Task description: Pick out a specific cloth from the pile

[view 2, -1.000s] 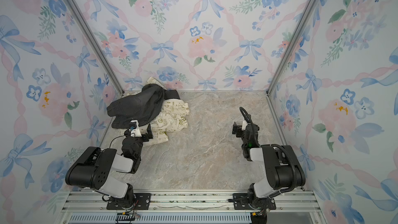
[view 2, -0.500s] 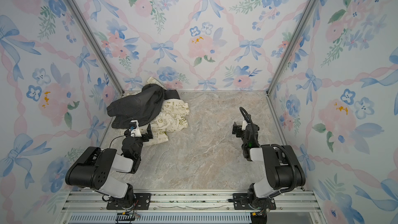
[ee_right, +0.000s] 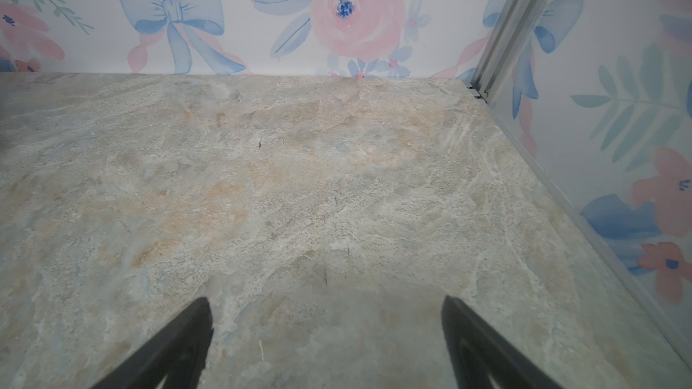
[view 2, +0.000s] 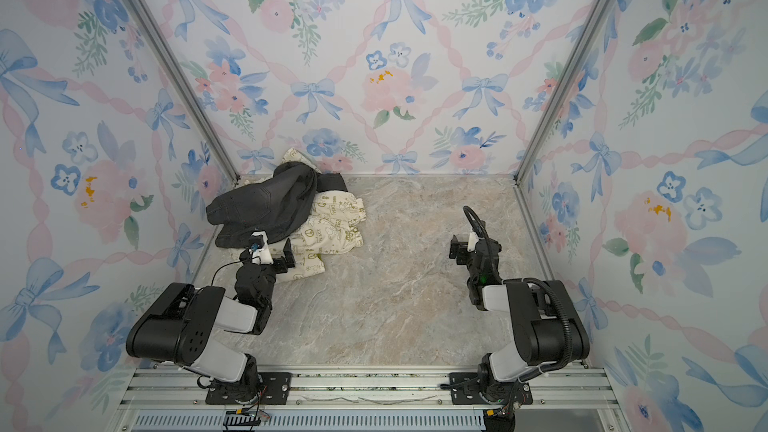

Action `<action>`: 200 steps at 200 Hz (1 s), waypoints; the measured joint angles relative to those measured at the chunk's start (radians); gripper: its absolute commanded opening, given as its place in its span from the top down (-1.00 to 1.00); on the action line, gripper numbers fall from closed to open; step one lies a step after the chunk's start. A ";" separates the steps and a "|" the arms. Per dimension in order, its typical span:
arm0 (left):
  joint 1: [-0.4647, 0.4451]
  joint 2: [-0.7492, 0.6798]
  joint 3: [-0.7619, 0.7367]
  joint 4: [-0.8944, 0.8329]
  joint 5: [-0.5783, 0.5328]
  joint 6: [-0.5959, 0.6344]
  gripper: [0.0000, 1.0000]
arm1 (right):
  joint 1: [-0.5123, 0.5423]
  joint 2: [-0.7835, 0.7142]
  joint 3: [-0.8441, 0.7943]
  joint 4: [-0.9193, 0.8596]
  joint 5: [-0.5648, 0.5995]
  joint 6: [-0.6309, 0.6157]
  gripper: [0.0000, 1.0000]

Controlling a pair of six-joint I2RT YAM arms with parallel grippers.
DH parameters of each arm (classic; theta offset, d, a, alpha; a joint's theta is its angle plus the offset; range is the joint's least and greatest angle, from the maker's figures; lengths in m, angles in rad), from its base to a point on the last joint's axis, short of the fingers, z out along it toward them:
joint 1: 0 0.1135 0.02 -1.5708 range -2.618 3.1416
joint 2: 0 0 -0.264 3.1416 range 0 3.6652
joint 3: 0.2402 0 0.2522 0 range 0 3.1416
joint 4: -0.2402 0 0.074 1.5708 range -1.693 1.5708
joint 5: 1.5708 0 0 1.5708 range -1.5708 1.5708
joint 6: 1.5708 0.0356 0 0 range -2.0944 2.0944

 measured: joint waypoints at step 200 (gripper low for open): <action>-0.030 -0.376 0.350 -0.792 -0.314 -0.250 -0.96 | 0.214 -0.215 0.645 -0.894 0.130 -0.023 -0.94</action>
